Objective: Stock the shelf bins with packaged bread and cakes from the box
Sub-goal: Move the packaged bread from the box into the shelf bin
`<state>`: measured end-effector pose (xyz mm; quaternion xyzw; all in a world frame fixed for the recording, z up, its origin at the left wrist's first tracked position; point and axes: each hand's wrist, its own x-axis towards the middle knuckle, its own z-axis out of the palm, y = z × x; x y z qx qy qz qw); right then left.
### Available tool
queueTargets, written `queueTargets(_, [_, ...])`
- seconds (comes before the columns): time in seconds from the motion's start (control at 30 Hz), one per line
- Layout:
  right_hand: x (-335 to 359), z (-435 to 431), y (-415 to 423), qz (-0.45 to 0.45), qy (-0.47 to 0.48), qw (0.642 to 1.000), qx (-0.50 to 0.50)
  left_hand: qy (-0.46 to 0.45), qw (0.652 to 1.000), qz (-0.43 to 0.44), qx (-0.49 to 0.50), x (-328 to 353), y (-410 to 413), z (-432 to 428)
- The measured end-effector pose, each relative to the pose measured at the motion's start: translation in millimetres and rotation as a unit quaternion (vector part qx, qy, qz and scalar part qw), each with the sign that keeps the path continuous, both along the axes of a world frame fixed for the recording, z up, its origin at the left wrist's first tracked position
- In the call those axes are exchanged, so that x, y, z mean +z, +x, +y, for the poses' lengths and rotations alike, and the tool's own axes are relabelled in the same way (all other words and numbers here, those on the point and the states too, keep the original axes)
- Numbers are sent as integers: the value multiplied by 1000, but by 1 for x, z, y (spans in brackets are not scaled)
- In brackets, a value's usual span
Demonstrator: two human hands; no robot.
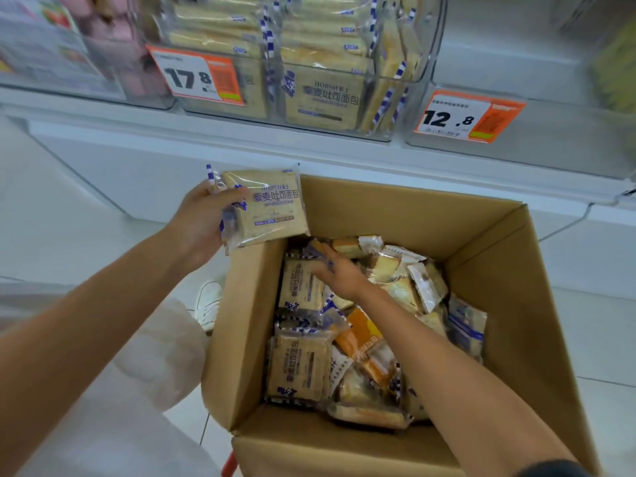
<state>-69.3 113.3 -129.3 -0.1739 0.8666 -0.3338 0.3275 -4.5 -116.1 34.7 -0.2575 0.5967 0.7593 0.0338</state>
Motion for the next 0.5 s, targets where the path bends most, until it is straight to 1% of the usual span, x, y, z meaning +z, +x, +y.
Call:
queueTargets(0.07, [-22,-7,-2,77,87,992,41,11,1000,-3,6,-2,0,2])
queueTargets(0.13, [-31,-11,-2,138,180,971,75,12,1000,-7,1,-4,0,6])
queueTargets(0.17, [-32,-11,-2,141,201,965,90,10,1000,-8,-3,-5,-1,8])
queueTargets(0.2, [-28,-9,1,117,196,969,94,8,1000,-7,-10,-5,-1,11])
queueTargets(0.23, [-25,-5,3,70,170,979,84,6,1000,-4,-18,-5,-1,13])
queueTargets(0.27, [-19,2,5,12,125,991,54,4,1000,-4,-26,-5,0,16])
queueTargets(0.3, [-13,12,5,-44,81,996,14,4,999,-2,-35,-6,0,17])
queueTargets(0.33, [-2,26,5,-77,41,996,-23,5,999,-1,-39,-8,1,20])
queueTargets(0.37, [12,41,2,-80,18,995,-60,5,999,-2,-38,-7,2,23])
queueTargets(0.43, [46,77,-7,-55,-19,991,-124,-4,1000,1,-29,-5,3,29])
queueTargets(0.5, [85,109,-13,-62,-99,974,-193,-14,1000,12,-22,-2,3,37])
